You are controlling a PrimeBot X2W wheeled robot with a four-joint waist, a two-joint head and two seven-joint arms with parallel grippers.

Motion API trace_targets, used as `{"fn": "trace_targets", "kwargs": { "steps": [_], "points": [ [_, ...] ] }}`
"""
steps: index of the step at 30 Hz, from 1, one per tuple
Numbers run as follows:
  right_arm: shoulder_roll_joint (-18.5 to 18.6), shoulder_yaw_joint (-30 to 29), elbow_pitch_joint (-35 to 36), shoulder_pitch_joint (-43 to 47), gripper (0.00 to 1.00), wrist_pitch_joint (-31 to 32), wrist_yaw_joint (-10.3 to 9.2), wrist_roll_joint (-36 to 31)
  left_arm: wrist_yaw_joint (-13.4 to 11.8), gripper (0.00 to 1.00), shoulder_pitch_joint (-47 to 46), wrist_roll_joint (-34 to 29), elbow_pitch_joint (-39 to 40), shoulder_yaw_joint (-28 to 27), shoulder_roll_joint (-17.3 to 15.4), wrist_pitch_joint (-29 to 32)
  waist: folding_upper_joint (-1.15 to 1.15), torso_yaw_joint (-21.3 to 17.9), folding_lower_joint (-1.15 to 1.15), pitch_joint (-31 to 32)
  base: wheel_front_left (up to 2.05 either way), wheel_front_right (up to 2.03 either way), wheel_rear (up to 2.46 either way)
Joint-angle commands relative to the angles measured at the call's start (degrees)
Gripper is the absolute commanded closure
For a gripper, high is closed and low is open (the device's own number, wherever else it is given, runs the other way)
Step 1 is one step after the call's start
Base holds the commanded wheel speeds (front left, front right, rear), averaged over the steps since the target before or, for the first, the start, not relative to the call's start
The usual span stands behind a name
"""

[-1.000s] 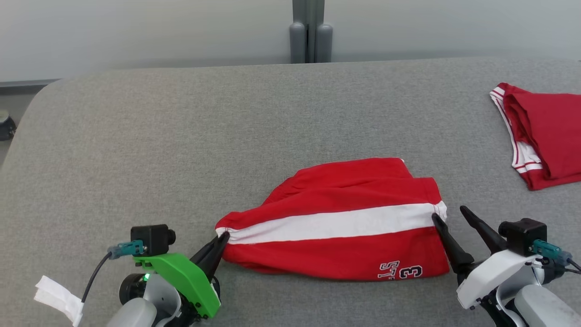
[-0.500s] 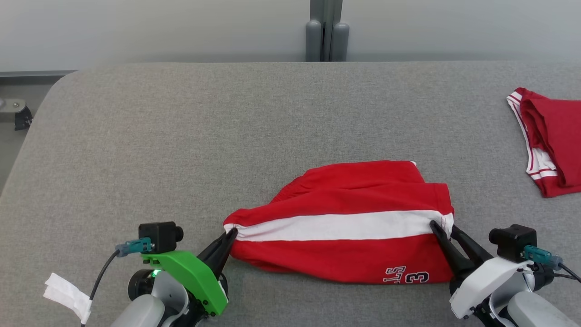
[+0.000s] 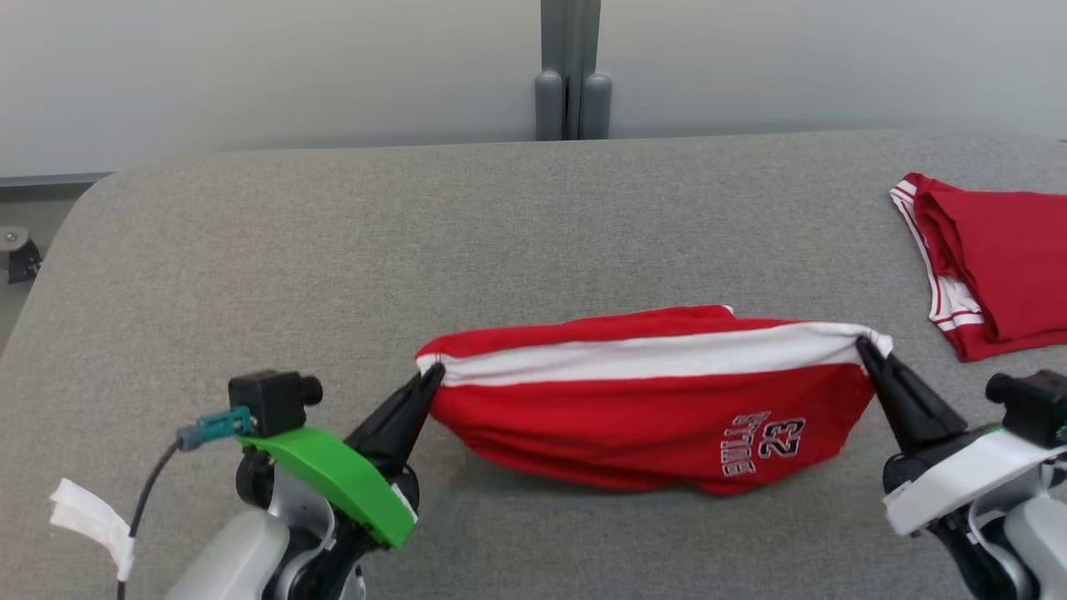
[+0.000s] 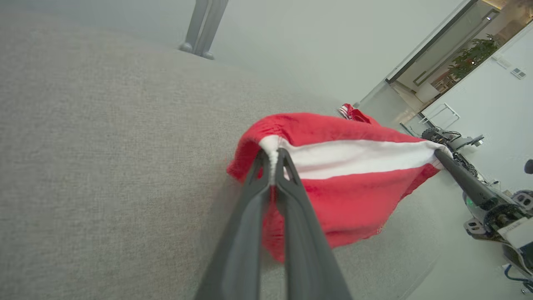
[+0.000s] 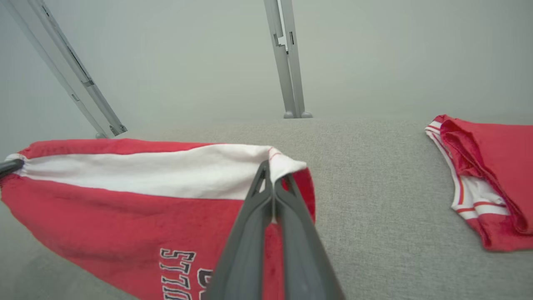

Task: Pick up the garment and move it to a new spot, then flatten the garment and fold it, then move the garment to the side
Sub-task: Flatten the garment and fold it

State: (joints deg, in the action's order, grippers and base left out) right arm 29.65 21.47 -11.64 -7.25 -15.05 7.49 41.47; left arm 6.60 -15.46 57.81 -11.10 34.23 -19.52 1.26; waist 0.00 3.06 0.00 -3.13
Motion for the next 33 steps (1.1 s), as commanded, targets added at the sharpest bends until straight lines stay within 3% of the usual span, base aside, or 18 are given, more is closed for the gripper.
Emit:
{"fn": "trace_targets", "kwargs": {
  "steps": [1,9,15,19,23,27,33],
  "points": [
    [1.53,-1.08,1.86,-0.91,1.0,-0.16,0.0,0.75,0.5,1.0,-2.32,1.06,2.48,-0.65,-0.99,0.0,0.0,-0.77,0.0,0.06,0.0,0.0,0.0],
    [10.91,-4.65,9.77,-14.65,1.0,0.79,0.0,5.26,0.91,1.0,-19.42,1.95,12.9,-1.75,-4.23,5.15,0.0,-4.07,0.0,-6.09,0.0,0.0,0.0],
    [13.68,-3.94,4.31,-36.59,1.0,2.36,0.0,7.19,0.95,1.0,-41.73,0.16,7.96,-1.39,-2.62,10.4,0.0,-7.52,0.0,-17.01,0.0,0.0,0.0],
    [12.23,-3.35,-3.13,-51.52,1.0,1.12,0.0,3.64,0.95,1.0,-56.04,-3.76,0.57,1.11,0.72,6.52,0.0,-9.4,0.0,-23.47,0.0,0.0,0.0],
    [10.61,-3.09,-7.83,-63.2,1.0,0.05,0.0,-0.85,0.92,1.0,-66.95,-7.46,-7.51,3.62,3.46,-3.7,0.0,-10.94,0.0,-27.81,0.0,0.0,0.0],
    [8.63,-3.15,-6.35,-64.77,1.0,-0.14,0.0,-2.14,0.92,1.0,-68.1,-5.91,-12.16,6.61,3.17,-12.65,0.0,-11.47,0.0,-28.78,0.0,0.0,0.0],
    [9.32,-2.1,1.86,-51.97,1.0,-0.18,0.0,-0.82,0.92,1.0,-57.01,-1.65,-11.02,12.45,-0.43,-16.21,0.0,-9.84,0.0,-27.38,0.0,0.0,0.0]
  ]
}}
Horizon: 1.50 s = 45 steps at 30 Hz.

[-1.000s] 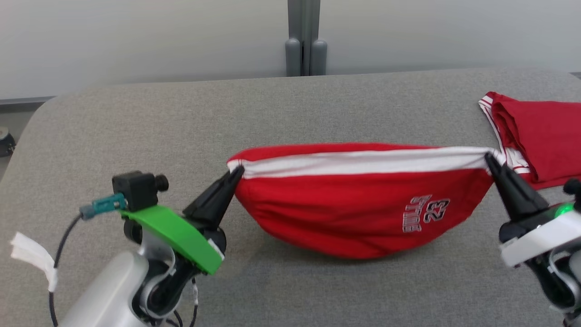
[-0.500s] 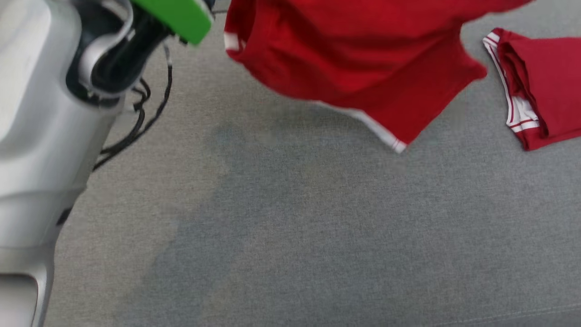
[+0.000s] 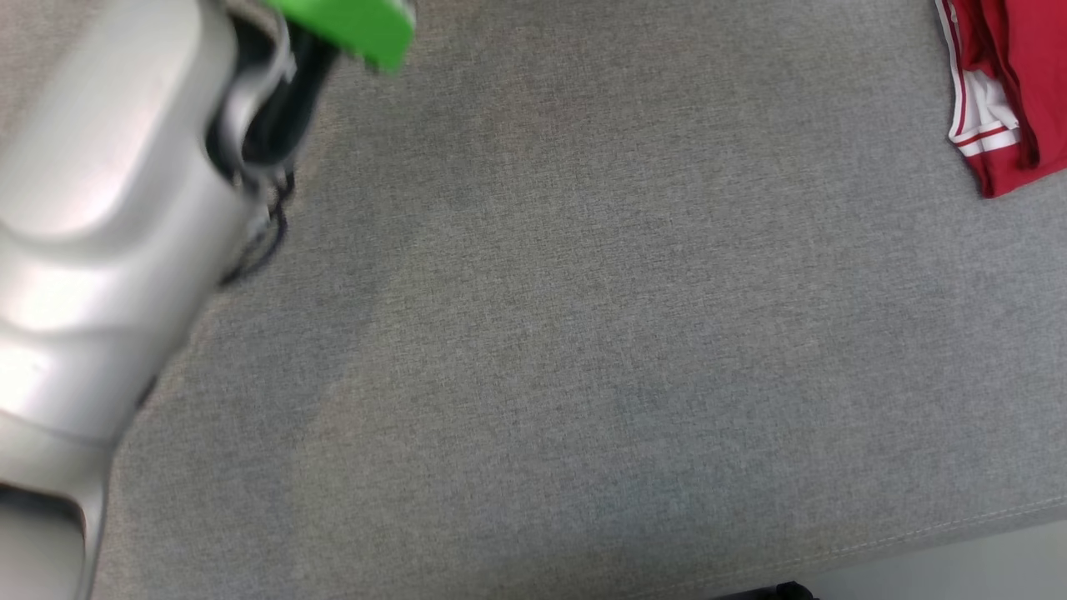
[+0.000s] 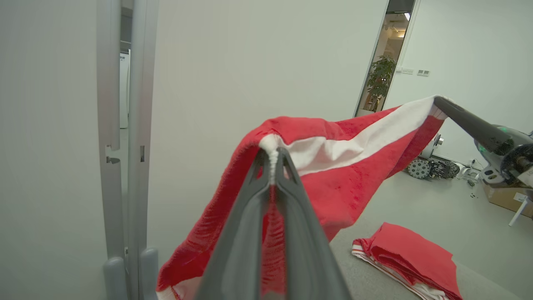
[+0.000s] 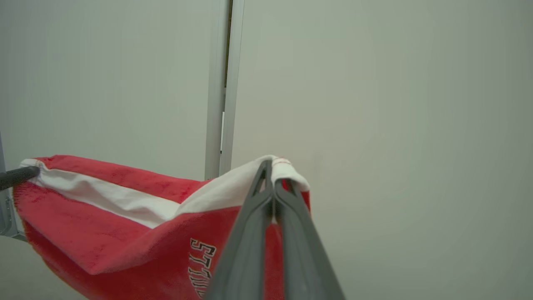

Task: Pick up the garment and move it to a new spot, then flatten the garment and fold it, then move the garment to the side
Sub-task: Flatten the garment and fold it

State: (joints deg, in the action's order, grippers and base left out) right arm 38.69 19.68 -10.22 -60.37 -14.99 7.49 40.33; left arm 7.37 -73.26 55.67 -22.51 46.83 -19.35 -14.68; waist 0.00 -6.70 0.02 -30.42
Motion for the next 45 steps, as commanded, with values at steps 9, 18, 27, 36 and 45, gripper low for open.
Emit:
{"fn": "trace_targets", "kwargs": {
  "steps": [9,18,27,36,45],
  "points": [
    [-1.32,-7.73,12.45,33.1,1.0,-0.25,-0.02,3.52,0.15,1.0,33.36,-6.18,12.41,-9.05,-4.83,-0.48,0.0,2.71,-0.02,7.01,0.0,0.0,0.0],
    [-4.33,-14.38,19.97,58.97,1.0,-0.26,-0.06,5.81,0.13,1.0,61.01,-13.51,21.36,-14.76,-2.97,-0.5,0.0,4.65,-0.02,16.17,0.0,0.0,0.0],
    [-4.4,-19.46,27.13,73.94,1.0,-0.27,-0.06,4.83,-0.57,1.0,72.56,-16.35,25.26,-15.18,-1.25,-0.51,0.0,7.57,-0.02,20.1,0.0,0.0,0.0],
    [-3.22,-25.28,30.49,79.87,1.0,4.55,-0.07,0.05,-1.82,1.0,75.68,-15.06,29.59,-14.0,-2.22,1.83,0.0,10.37,-0.02,20.37,0.0,0.0,0.0],
    [-0.44,-23.31,25.88,68.29,1.0,14.61,-0.05,-3.67,-0.36,1.0,66.95,-9.54,27.51,-11.05,0.8,7.21,0.0,12.93,-0.02,16.53,0.0,0.0,0.0]
  ]
}}
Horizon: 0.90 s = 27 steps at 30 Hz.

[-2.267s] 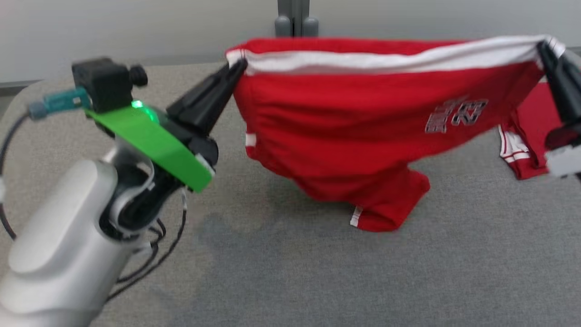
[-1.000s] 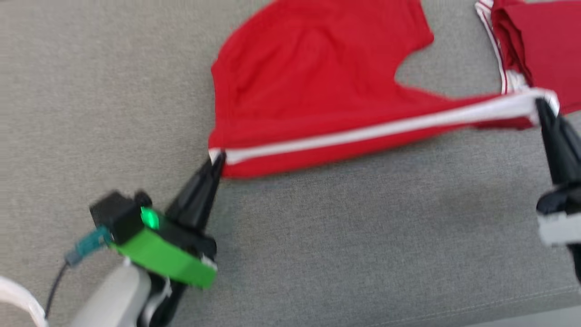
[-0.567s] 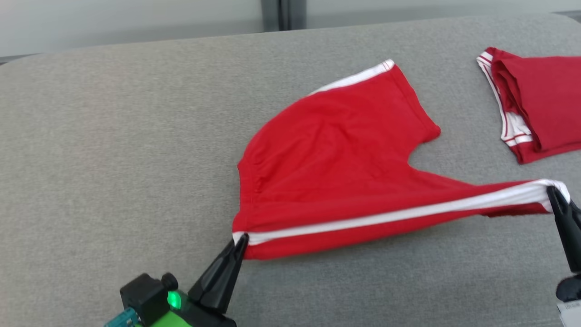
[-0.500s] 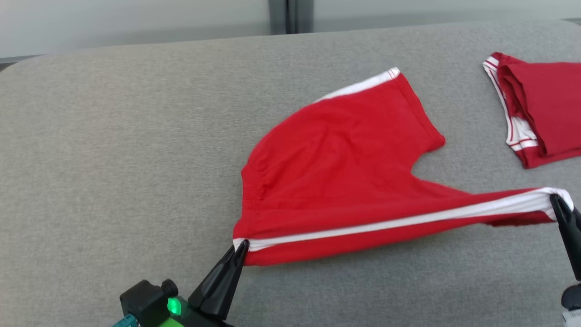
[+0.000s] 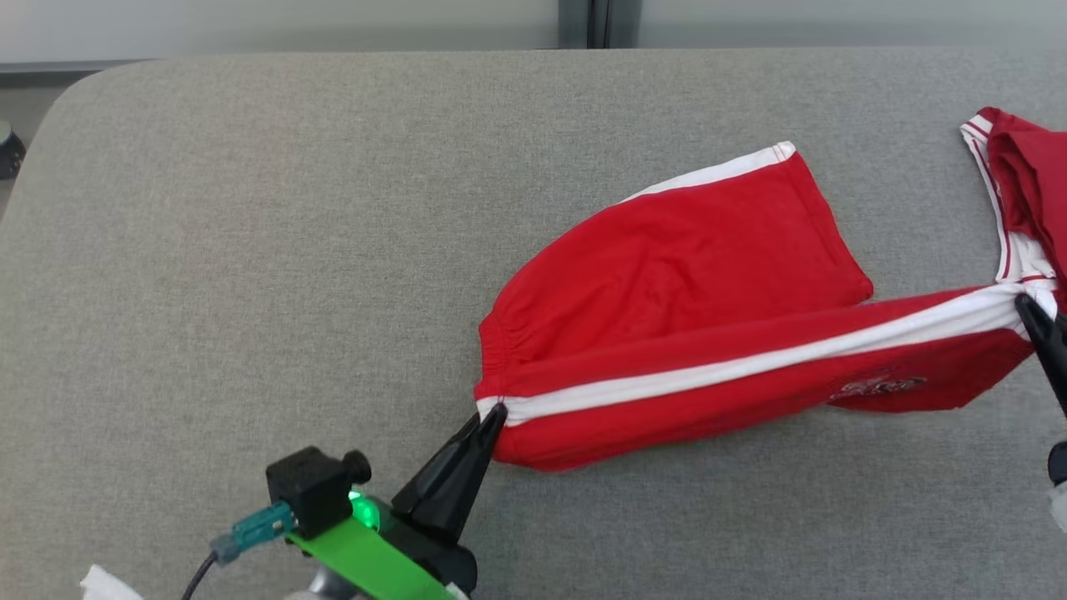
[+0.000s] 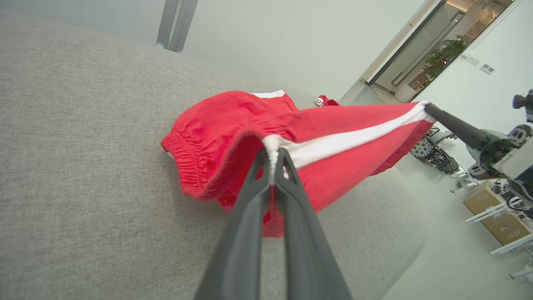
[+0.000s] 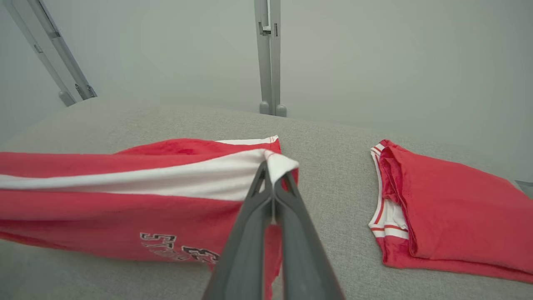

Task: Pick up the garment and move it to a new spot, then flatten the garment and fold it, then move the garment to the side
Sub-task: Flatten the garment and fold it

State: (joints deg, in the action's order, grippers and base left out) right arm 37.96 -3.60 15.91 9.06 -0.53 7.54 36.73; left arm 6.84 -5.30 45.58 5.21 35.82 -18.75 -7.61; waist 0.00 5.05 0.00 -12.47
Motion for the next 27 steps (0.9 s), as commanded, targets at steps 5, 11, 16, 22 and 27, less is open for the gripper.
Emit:
{"fn": "trace_targets", "kwargs": {
  "steps": [5,11,16,22,27],
  "points": [
    [4.68,2.74,-5.18,-10.41,1.0,3.1,-0.1,1.66,0.56,1.0,-7.27,5.26,-3.39,0.0,1.38,2.66,0.0,2.71,0.0,-4.29,0.0,0.0,0.0],
    [12.39,12.7,-14.05,-25.86,1.0,5.19,-0.1,5.7,0.7,1.0,-17.91,9.85,-8.94,1.62,2.28,5.6,0.0,5.25,0.0,-9.62,0.0,0.0,0.0],
    [14.55,20.38,-19.65,-35.2,1.0,6.49,-0.1,9.37,0.71,1.0,-23.54,11.44,-12.36,3.33,2.2,5.7,0.0,6.41,0.0,-12.24,0.0,0.0,0.0],
    [14.9,28.72,-26.29,-44.96,1.0,6.59,-0.1,12.17,0.7,1.0,-28.26,11.88,-16.78,4.6,2.3,5.41,0.0,7.27,0.0,-14.24,0.0,0.0,0.0],
    [14.34,34.97,-31.41,-51.42,1.0,5.59,-0.1,13.72,0.69,1.0,-30.98,12.17,-19.24,5.87,2.68,5.07,0.0,7.91,0.0,-15.33,0.0,0.0,0.0]
  ]
}}
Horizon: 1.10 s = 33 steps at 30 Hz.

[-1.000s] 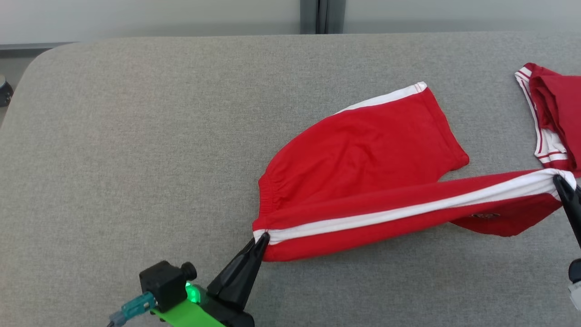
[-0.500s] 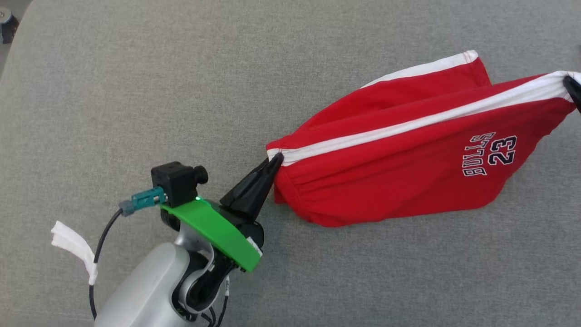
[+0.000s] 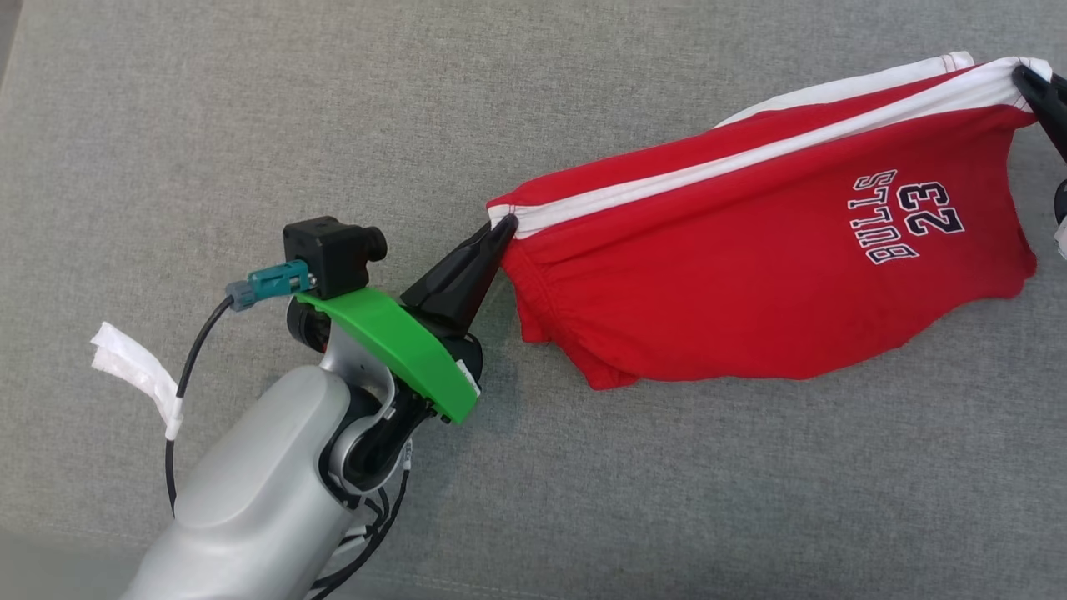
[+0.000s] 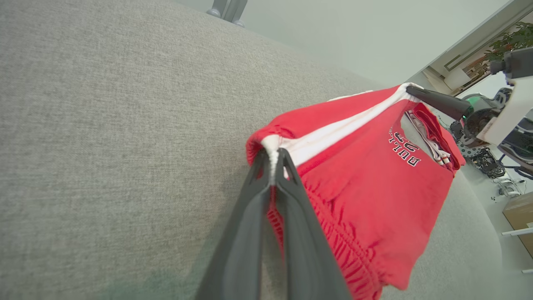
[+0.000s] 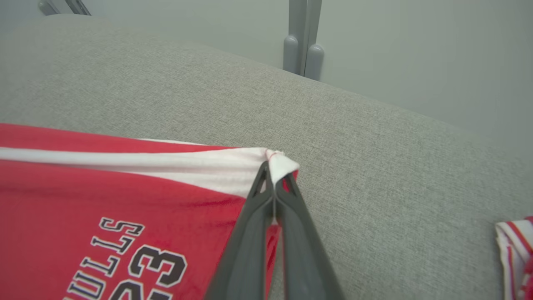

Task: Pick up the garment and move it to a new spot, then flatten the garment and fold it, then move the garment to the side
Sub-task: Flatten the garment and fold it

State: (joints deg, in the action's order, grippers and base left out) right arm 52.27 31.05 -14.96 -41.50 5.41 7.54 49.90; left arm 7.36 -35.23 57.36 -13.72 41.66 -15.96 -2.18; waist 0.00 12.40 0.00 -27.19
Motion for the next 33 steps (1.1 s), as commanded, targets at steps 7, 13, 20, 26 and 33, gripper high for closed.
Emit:
{"fn": "trace_targets", "kwargs": {
  "steps": [7,13,20,26,33],
  "points": [
    [-0.77,6.84,-5.46,-6.74,0.0,-4.52,-0.09,2.18,0.16,0.33,-2.86,0.68,-3.37,1.53,-0.12,-1.83,0.0,0.25,0.0,-0.33,0.0,0.0,0.0],
    [-1.32,10.03,-6.84,-6.32,0.0,-11.46,-0.08,5.4,-0.65,0.0,-1.05,-0.9,-5.91,1.14,-0.67,-5.84,0.0,-1.54,0.0,3.27,0.0,0.0,0.0],
    [-1.59,11.62,-8.03,1.08,0.0,-17.85,-0.08,8.1,-7.77,0.0,5.03,-7.41,-4.07,-0.69,-2.12,-12.23,0.0,-3.87,0.0,9.3,0.0,0.0,0.0],
    [-3.57,10.82,-10.54,9.07,0.0,-19.1,-0.08,9.7,-15.06,0.0,13.89,-16.82,3.52,-6.71,0.15,-12.99,0.0,-3.7,0.0,12.96,0.0,0.0,0.0],
    [-7.78,7.85,-17.88,11.36,0.0,-17.77,-0.08,8.75,-16.49,0.0,25.18,-29.31,11.24,-12.19,6.39,-12.99,0.0,0.48,0.0,14.09,0.0,0.0,0.0]
  ]
}}
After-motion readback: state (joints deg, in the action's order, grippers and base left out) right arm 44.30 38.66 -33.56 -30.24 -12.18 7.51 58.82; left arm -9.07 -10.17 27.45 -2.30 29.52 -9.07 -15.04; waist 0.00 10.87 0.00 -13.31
